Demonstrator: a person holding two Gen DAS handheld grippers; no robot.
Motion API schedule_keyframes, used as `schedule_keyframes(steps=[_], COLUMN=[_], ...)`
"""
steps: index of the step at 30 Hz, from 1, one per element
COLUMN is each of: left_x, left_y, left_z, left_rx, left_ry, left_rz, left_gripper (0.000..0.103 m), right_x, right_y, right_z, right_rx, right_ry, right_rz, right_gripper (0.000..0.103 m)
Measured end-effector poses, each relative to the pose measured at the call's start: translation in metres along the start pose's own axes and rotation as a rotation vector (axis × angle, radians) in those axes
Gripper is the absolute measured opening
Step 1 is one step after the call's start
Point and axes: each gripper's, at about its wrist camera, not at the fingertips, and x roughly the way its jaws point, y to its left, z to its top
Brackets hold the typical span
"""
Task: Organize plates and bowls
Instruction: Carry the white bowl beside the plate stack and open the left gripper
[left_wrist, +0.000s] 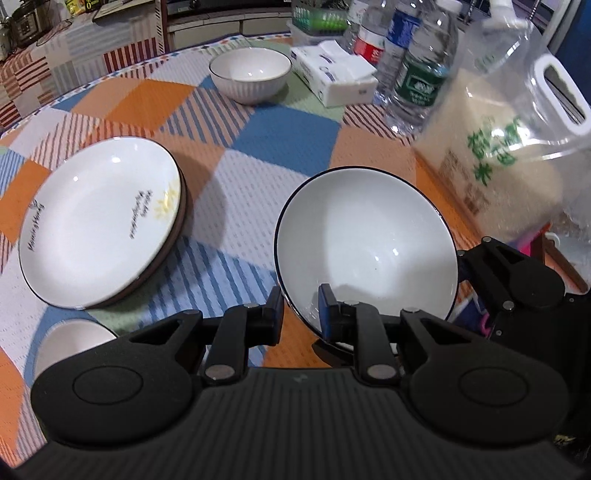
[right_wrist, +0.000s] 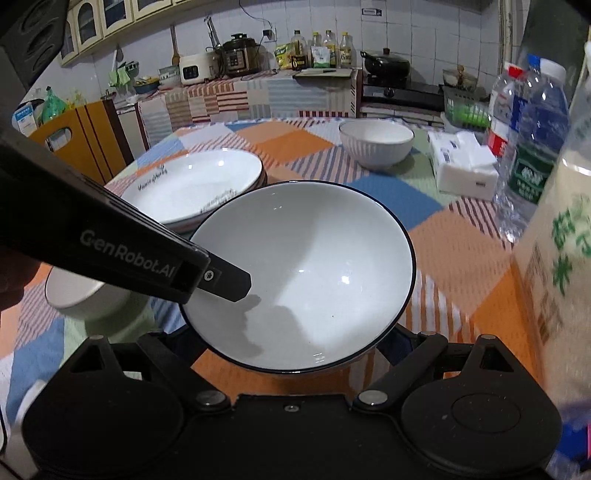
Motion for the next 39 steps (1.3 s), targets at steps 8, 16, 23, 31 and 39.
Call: schedule_keyframes(steps=[8, 16, 23, 31, 39], left_x=[0.016, 0.052, 0.08, 0.092, 0.081], left_y=[0.008, 0.027, 0.032, 0.032, 0.037], left_z=[0.023, 0.043, 0.051, 0.05, 0.044], left_rx=[0.01, -0.085, -0.118, -0.135, -0.178], left_ry=[-0.013, -0.011, 0.001, 0.012, 0.026], left_rz=[0.071, 0.039, 0.035, 0.036, 0.066], left_gripper=[0.018, 0.018, 0.018, 0.018, 0.035], right_x=[0.027, 0.061, 0.086, 0.099, 0.086], right_y=[0.001, -0.017, -0.03, -0.037, -0.025], right_z=[0.028, 0.046, 0.044, 0.038, 0.039], right_rx=[-0.066, -0.086, -0.07, -0.033, -0.035], right_ry=[0.012, 0.062, 0.082, 0.104, 0.161], right_rz=[-0.031, -0.033, -0.039, -0.033, -0.031], right_gripper=[0.095, 0.095, 0.095, 0.095, 0.096])
